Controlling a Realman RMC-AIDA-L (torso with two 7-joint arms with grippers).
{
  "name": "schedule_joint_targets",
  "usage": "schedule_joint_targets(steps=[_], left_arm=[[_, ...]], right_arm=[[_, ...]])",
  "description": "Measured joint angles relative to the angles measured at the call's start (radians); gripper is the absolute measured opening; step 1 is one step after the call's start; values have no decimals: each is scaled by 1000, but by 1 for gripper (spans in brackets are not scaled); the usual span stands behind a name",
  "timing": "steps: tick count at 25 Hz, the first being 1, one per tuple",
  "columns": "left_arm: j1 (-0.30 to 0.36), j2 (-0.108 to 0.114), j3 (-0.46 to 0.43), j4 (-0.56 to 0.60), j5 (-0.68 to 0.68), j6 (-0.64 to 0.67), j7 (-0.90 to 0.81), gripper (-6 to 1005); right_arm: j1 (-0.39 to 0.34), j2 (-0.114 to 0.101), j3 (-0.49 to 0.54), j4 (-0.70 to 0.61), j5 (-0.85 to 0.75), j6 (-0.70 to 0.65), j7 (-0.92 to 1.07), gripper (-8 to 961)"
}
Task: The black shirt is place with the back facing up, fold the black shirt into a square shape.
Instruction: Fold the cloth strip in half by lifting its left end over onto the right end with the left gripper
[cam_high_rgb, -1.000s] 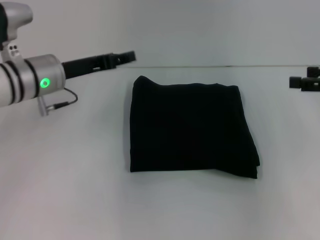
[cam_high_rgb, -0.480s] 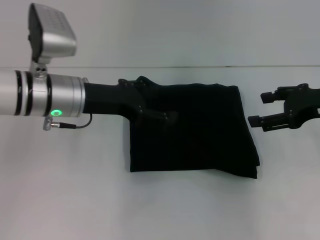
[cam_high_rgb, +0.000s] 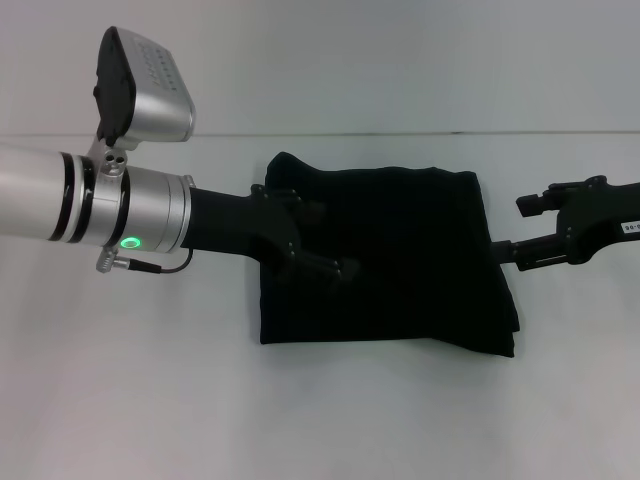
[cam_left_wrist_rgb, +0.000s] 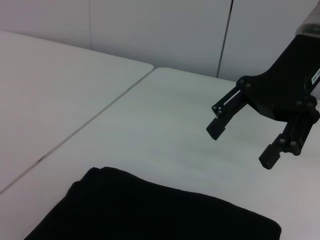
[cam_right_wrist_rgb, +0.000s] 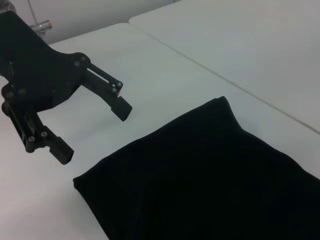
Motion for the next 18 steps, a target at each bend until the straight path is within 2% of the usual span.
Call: schedule_joint_targets(steps=[18], left_arm=[[1, 2, -7, 1, 1, -26, -10, 949]], right_arm=[[3, 1, 7, -1, 5, 11, 5, 895]])
